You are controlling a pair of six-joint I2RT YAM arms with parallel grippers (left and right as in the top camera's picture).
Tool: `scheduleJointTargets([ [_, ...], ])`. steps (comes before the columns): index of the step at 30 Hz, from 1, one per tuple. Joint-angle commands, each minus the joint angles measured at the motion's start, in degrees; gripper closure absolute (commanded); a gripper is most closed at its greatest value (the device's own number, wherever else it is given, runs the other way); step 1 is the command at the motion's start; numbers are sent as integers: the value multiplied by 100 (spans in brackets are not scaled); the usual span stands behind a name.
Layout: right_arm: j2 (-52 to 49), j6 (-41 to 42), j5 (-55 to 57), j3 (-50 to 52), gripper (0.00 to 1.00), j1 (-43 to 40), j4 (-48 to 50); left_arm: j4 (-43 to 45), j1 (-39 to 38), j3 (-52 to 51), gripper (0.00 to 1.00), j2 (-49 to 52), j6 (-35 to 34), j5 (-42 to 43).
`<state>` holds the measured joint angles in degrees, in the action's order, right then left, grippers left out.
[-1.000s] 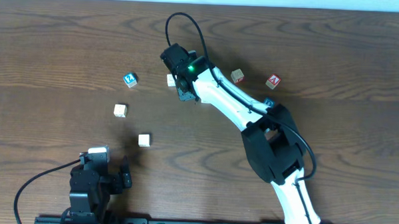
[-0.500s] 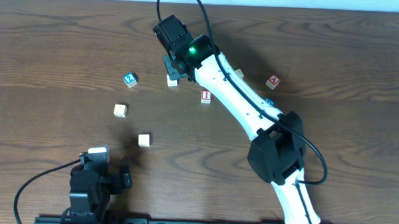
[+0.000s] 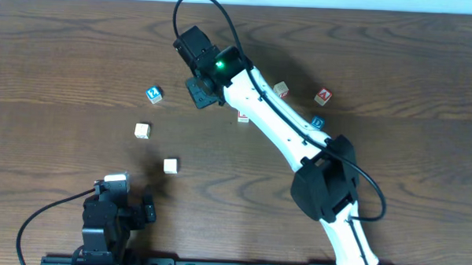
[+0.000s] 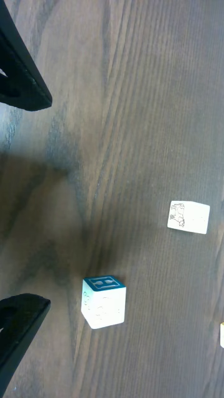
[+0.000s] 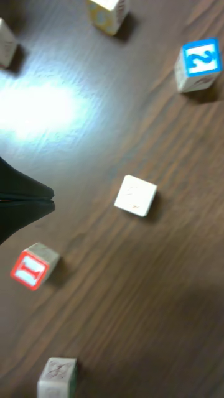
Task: Spell out Ai2
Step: 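Move the right gripper over the red A block at upper right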
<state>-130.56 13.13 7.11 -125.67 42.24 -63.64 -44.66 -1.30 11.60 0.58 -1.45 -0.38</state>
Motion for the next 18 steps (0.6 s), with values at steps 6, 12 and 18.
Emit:
scheduleJointTargets([
  [6,1394,-509,44,-151,99,44,-675,-190,-20,-131,5,-37,20,-42],
  [12,2457,-503,59,-151,98,-76,-1480,-190,-17,-131,5,-37,22,-42],
  [18,3394,-269,310,-151,99,-490,-2149,-190,-17,-131,5,-37,20,-42],
])
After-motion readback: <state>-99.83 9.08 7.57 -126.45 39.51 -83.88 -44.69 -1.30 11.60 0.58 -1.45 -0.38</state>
